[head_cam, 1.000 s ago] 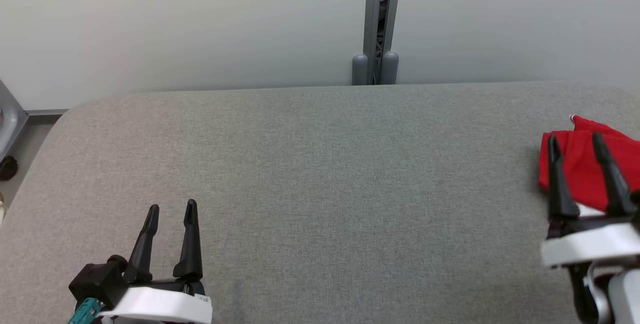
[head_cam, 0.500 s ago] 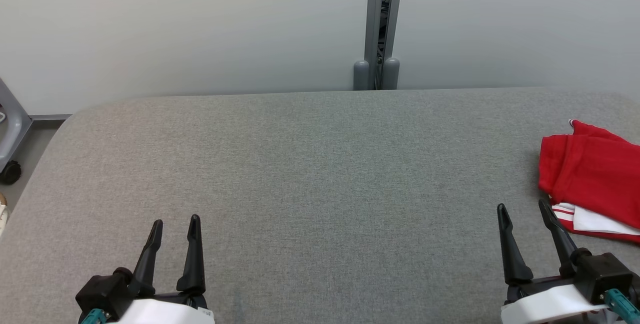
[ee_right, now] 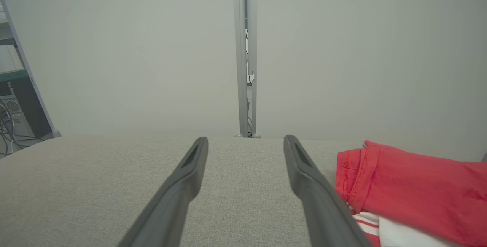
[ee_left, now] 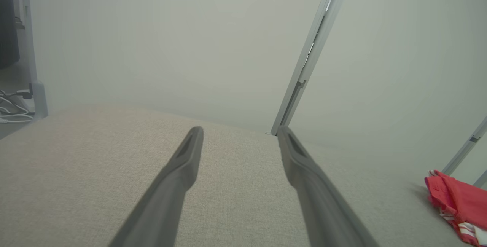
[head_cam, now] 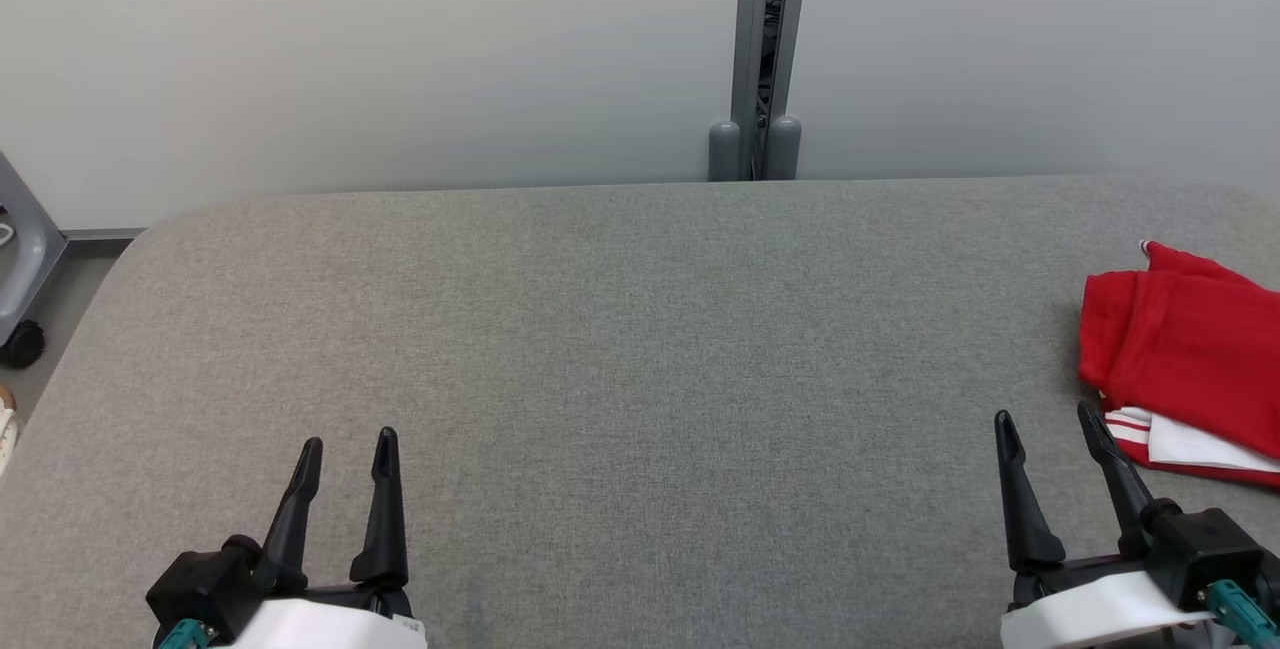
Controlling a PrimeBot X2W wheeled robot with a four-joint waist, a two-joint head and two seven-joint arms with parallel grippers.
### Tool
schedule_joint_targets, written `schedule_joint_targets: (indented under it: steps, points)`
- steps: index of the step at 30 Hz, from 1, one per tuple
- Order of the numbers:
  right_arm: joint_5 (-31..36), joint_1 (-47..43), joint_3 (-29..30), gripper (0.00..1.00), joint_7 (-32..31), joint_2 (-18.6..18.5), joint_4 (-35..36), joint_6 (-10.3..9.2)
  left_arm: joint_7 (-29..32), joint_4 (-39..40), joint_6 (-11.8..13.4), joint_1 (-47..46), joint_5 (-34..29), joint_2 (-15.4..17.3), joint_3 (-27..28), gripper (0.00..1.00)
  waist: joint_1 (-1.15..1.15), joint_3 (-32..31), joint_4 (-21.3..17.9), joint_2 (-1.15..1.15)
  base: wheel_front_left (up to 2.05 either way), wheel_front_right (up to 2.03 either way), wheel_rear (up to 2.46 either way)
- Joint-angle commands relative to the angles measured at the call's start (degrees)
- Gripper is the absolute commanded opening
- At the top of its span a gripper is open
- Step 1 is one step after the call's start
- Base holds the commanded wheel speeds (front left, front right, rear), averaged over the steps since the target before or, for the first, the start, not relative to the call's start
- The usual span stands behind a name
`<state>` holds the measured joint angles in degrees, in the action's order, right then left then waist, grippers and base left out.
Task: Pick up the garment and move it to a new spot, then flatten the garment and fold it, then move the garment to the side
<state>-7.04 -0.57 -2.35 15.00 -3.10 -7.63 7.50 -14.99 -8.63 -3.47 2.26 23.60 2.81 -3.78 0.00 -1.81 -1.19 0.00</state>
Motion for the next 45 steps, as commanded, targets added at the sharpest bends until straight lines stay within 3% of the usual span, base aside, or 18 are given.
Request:
schedule_joint_targets:
  steps: [1,35,36,40,45]
  points:
    - [0.12,-0.2,-0.05,1.0,0.23,-0.02,0.07,-0.01,-0.22,0.17,0.0,0.69,-0.42,0.25,0.13,1.0,0.0,0.07,0.02,0.0,0.0,0.0,0.0]
    - [0.31,-0.12,-1.14,1.0,0.23,0.09,-0.61,-0.01,-0.22,-1.85,-2.92,0.46,2.14,0.25,0.1,1.0,0.0,0.61,-0.14,0.0,0.0,0.0,0.0]
    - [0.41,0.01,-1.32,0.0,-0.01,0.25,-0.59,0.0,0.0,-2.11,-2.67,0.88,2.59,0.0,0.01,0.0,0.0,0.62,-0.14,0.0,0.0,0.0,0.0]
    - [-0.13,-1.0,-1.7,0.0,-0.14,0.66,-2.25,0.0,0.45,-4.02,-2.69,1.76,3.19,-0.4,-0.08,0.0,0.0,0.63,-0.13,0.0,0.0,0.0,0.0]
    - [-6.45,-0.59,-1.42,0.0,-1.04,0.39,-2.29,0.0,2.22,-4.47,-2.78,0.64,7.8,-0.32,0.78,0.0,0.0,0.68,-0.08,0.0,0.0,0.0,0.0]
